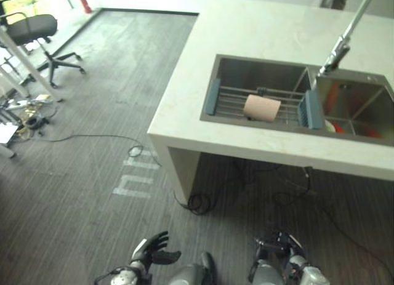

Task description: Place the dishes in the dishwasher.

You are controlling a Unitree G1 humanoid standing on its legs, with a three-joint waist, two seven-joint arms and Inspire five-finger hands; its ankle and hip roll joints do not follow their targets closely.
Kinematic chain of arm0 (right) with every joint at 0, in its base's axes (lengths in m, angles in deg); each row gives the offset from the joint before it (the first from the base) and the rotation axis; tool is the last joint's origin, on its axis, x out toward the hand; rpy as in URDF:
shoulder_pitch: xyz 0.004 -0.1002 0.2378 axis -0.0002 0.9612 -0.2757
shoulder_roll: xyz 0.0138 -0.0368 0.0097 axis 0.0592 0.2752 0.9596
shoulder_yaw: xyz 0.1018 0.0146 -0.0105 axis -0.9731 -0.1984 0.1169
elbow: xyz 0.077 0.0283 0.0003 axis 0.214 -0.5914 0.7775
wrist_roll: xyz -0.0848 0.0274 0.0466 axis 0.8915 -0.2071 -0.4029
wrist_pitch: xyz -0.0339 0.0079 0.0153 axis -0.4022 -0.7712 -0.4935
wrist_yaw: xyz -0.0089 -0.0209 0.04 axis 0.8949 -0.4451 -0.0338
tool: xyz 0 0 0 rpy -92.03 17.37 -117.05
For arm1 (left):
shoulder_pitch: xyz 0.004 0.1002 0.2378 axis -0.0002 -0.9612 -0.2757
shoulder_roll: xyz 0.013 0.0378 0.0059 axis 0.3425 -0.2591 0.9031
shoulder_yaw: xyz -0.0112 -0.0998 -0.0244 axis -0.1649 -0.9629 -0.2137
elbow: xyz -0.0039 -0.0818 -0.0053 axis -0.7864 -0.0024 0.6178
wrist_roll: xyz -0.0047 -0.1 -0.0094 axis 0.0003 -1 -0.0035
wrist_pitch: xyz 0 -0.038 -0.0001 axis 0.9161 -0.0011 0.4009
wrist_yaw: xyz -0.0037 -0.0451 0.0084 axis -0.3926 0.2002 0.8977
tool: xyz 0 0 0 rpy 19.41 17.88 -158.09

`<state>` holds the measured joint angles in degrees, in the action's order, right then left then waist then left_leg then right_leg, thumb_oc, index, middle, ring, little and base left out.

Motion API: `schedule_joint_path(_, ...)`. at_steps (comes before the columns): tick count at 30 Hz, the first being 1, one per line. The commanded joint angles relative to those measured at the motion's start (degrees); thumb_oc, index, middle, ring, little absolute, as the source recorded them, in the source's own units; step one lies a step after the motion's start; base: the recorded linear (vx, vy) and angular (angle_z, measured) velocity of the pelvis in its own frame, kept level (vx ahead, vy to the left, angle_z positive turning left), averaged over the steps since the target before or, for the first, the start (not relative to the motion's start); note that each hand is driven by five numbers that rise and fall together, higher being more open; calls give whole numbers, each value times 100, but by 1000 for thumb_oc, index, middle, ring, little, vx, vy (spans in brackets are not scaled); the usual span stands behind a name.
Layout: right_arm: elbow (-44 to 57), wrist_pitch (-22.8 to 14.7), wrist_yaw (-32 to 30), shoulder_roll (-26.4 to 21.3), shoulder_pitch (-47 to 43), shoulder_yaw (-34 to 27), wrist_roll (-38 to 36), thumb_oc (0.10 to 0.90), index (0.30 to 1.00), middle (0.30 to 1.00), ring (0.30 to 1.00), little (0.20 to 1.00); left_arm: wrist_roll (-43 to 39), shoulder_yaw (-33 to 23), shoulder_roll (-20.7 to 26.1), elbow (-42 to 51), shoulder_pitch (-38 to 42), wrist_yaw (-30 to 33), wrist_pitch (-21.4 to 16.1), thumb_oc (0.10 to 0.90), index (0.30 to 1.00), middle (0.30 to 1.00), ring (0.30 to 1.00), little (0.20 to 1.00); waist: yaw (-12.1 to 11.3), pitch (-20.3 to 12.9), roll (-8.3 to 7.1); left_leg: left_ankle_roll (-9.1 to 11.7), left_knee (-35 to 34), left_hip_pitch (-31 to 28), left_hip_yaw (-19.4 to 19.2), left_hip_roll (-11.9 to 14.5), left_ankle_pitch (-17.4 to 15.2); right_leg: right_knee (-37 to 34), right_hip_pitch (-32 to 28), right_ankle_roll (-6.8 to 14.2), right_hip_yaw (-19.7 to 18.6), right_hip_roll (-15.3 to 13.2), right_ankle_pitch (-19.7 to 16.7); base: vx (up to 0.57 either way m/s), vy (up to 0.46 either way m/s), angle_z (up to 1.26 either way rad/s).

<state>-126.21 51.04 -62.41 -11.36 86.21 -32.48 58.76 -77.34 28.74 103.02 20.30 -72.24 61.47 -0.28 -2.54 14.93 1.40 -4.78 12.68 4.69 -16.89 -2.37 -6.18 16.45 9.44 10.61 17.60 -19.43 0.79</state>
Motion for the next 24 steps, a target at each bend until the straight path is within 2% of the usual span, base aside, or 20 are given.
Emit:
schedule_joint_path(1, 30, -226, 76, -366, -15, -69, -27, 800, 900, 900, 900, 900, -229, -66, -12, 368, -26, 183, -206, 800, 900, 900, 900, 900, -113, 33, 58, 519, 451, -104, 585, 847, -600, 73, -518, 32, 6, 294, 432, 89, -222, -18)
schedule_joint_path(4, -10, -140, 205, -386, 88, -115, 71, 800, 900, 900, 900, 900, -171, -101, -63, 301, -105, 273, -131, 800, 900, 900, 900, 900, -58, -45, 11, 626, 451, -117, 613, 967, -523, 73, -619, -55, -28, 432, 610, 121, -257, -9)
schedule_joint_path(7, -106, 34, 399, -426, 164, -86, 41, 800, 900, 900, 900, 900, -104, -120, -178, 52, -166, 351, -179, 800, 900, 900, 900, 900, 13, -122, 1, 842, 451, -139, 705, 1158, -381, 73, -726, -203, -37, 593, 817, 121, -255, 2)
schedule_joint_path(9, -167, 116, 462, -442, 153, -86, 18, 800, 900, 900, 900, 900, -157, -155, -234, -52, -125, 356, -195, 800, 900, 900, 900, 900, 32, -118, 5, 919, 451, -195, 749, 1173, -362, 73, -742, -249, -69, 635, 869, 89, -163, 4)
schedule_joint_path(12, -245, 216, 499, -486, 91, -97, 13, 800, 900, 900, 900, 900, -249, -216, -303, -158, -49, 344, -207, 800, 900, 900, 900, 900, 31, -153, -56, 943, 451, -249, 774, 1047, -300, 73, -683, -333, -150, 664, 899, 72, -109, 4)
schedule_joint_path(14, -263, 304, 525, -532, 67, -112, 186, 800, 900, 900, 900, 900, -355, -256, -368, -183, 13, 327, -152, 800, 900, 900, 900, 900, -16, -113, -190, 901, 451, -395, 725, 801, -264, 73, -740, -396, -223, 600, 914, 95, -114, -6)
schedule_joint_path(15, -268, 326, 545, -565, 66, -109, 208, 800, 900, 900, 900, 900, -359, -279, -389, -182, 24, 291, -141, 800, 900, 900, 900, 900, -78, -99, -275, 890, 451, -362, 816, 633, -42, 73, -735, -441, -291, 567, 911, 77, -79, -24)
schedule_joint_path(16, -264, 381, 538, -580, 50, -105, 207, 800, 900, 900, 900, 900, -360, -295, -392, -154, 21, 266, -105, 800, 900, 900, 900, 900, -116, -89, -279, 874, 451, -280, 915, 575, -16, 73, -729, -445, -328, 587, 903, 39, 6, -40)
schedule_joint_path(17, -289, 439, 543, -611, 10, -99, 182, 800, 900, 900, 900, 900, -357, -318, -390, -119, 4, 233, -69, 800, 900, 900, 900, 900, -146, -80, -189, 871, 451, -104, 1043, 652, -130, 73, -714, -416, -343, 683, 900, 29, 77, -26)
schedule_joint_path(19, -355, 448, 597, -661, -41, -81, 87, 800, 900, 900, 900, 900, -357, -351, -395, -154, -28, 202, -60, 800, 900, 900, 900, 900, -174, -43, -83, 993, 451, 153, 1167, 850, 126, 73, -741, -410, -375, 787, 937, 52, 123, 13)
schedule_joint_path(20, -321, 513, 546, -640, -41, -126, -39, 800, 900, 900, 900, 900, -310, -396, -424, -252, 9, 186, 41, 800, 900, 900, 900, 900, -128, -97, -42, 969, 451, 38, 1084, 934, -38, 73, -748, -371, -214, 726, 920, 62, 166, -4)
schedule_joint_path(22, -365, 570, 638, -607, -21, -180, -528, 800, 900, 900, 900, 900, -506, -367, -447, -452, 72, 206, 89, 800, 900, 900, 900, 900, -37, -165, 47, 982, 451, 13, 1117, 1016, -136, 73, -736, -351, -147, 709, 880, 43, 194, -22)
schedule_joint_path(24, -446, 604, 635, -540, 34, -311, -314, 800, 900, 900, 900, 900, -632, -416, -467, -634, 119, 218, 139, 800, 900, 900, 900, 900, 47, -193, 119, 1007, 451, 7, 1068, 1090, -232, 73, -730, -333, -112, 682, 873, 23, 143, 2)
